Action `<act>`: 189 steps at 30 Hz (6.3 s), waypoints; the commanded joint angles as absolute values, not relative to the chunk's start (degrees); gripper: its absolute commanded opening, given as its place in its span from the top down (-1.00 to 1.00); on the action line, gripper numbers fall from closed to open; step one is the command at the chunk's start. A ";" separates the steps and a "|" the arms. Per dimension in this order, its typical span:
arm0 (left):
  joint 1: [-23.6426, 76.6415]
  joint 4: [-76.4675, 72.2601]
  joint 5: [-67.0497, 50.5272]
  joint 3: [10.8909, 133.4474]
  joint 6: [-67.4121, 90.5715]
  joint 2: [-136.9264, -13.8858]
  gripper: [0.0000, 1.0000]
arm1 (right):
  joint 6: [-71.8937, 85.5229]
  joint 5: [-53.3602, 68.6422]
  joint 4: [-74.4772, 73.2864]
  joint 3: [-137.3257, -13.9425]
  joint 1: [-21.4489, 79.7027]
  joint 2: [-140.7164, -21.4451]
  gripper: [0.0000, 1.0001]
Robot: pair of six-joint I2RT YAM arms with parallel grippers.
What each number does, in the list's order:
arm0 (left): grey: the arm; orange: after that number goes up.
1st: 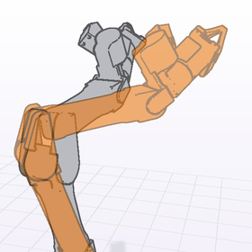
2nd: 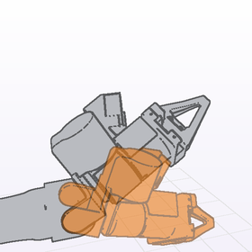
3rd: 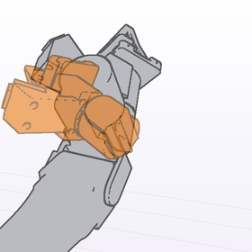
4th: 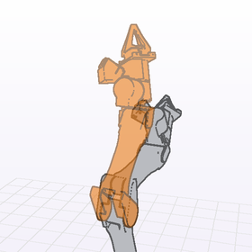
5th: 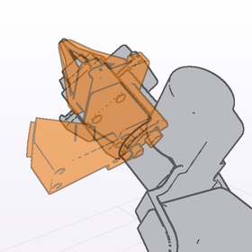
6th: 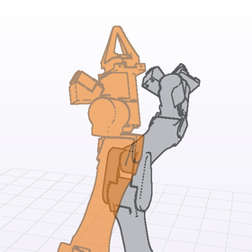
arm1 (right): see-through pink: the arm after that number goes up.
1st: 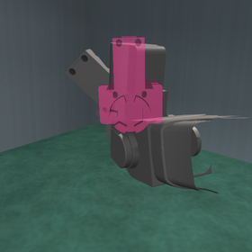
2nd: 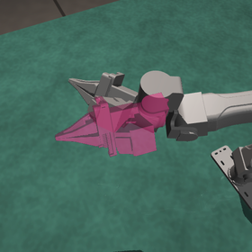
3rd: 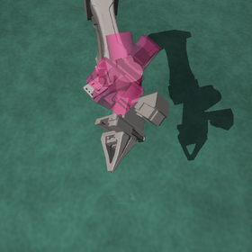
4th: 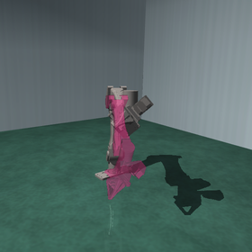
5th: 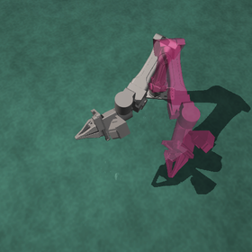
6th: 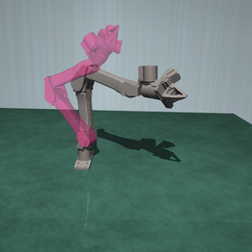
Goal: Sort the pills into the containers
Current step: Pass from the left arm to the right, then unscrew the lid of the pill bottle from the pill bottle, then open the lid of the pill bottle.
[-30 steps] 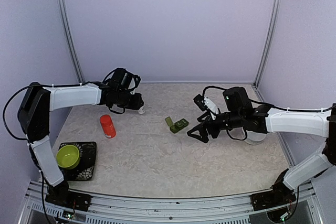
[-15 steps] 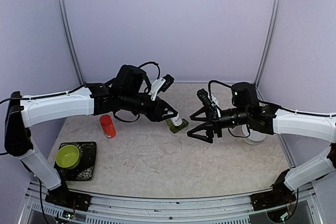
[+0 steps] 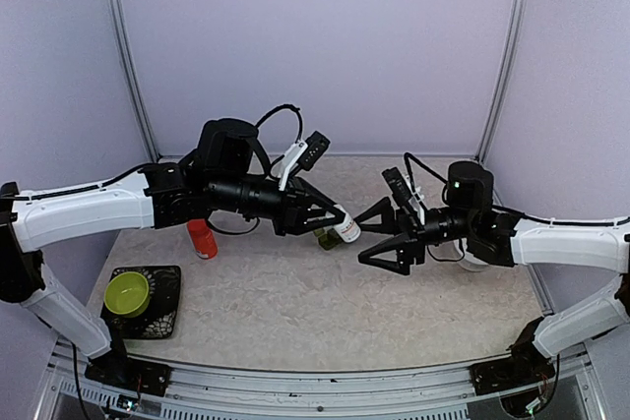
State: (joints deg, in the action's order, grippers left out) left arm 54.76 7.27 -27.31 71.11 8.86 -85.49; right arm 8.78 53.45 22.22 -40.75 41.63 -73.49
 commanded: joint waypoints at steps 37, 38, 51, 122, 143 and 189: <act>58.53 -2.55 -24.88 68.64 10.73 -83.91 0.79 | 32.79 54.51 60.67 -34.97 42.36 -81.59 -0.25; 58.53 -2.55 -24.88 68.64 10.78 -83.90 0.79 | 33.05 54.63 60.87 -35.08 42.36 -81.69 -0.20; 58.62 -2.49 -19.75 68.26 13.31 -83.85 0.79 | 31.15 53.03 58.44 -35.16 42.61 -82.10 0.25; 62.31 -15.69 -22.13 69.49 22.35 -87.24 -0.94 | 19.43 26.02 48.69 -32.60 48.11 -71.88 0.68; 62.25 -13.12 -18.35 67.33 21.36 -83.08 -0.94 | 16.83 23.75 44.34 -30.66 44.81 -64.82 0.68; 61.43 -12.03 -16.10 69.59 18.60 -85.53 -0.23 | 16.43 33.22 45.71 -29.42 44.91 -64.51 0.67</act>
